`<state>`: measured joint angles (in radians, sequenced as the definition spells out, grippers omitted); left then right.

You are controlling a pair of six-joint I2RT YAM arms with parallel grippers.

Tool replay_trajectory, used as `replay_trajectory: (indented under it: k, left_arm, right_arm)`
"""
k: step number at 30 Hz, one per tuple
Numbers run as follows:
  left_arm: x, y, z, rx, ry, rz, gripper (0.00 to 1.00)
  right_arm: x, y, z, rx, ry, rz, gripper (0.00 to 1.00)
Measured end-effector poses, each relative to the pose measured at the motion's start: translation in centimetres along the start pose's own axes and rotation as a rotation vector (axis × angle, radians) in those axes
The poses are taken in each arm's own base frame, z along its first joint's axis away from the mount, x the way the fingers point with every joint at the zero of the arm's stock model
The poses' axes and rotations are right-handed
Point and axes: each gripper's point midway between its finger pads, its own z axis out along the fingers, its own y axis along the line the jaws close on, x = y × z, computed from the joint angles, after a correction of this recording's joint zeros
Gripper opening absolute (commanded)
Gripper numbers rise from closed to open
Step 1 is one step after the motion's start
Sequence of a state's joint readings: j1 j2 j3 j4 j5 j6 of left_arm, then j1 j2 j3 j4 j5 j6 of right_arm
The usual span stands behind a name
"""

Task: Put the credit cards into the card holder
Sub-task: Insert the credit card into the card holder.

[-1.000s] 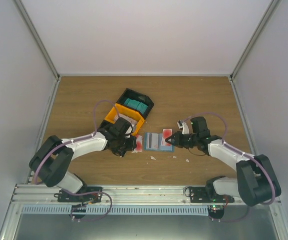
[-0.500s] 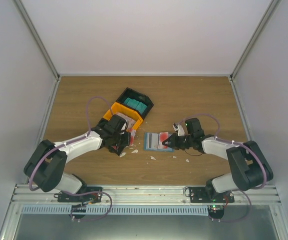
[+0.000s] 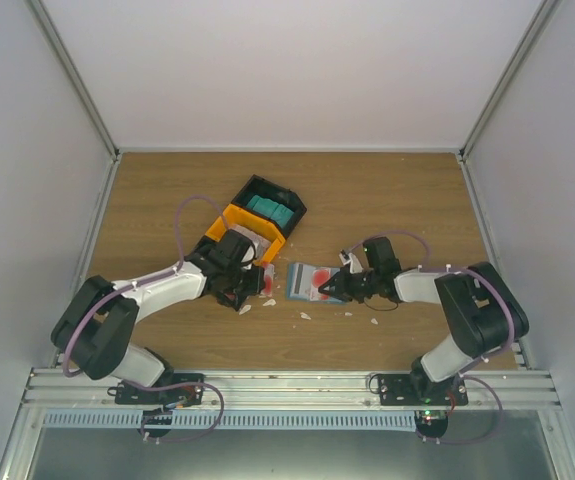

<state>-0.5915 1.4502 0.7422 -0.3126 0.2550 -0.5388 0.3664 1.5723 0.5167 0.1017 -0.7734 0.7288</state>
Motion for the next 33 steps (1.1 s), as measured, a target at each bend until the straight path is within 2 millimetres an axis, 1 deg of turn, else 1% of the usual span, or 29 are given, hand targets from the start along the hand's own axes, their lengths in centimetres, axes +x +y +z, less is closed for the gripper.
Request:
replay_trajectory:
  k: [4,13,26,33]
  left_arm:
    - [0.4,-0.1,0.7,0.001,0.023,0.004,0.00]
    - [0.7,-1.3,1.0,0.024,0.032,0.046,0.00]
    - [0.4,-2.5,2.5,0.024,0.063,0.099,0.00]
    - [0.4,-2.9,2.6,0.025,0.064,0.119,0.00]
  right_arm:
    - [-0.1,-0.1,0.5,-0.011,0.013,0.029,0.01]
    - [-0.3,0.0,0.9,-0.034,0.027,0.058,0.01]
    - [-1.1,0.9,1.5,-0.080,0.051,0.061,0.01]
    - [-1.2,1.0,1.6,-0.083,0.050,0.056,0.02]
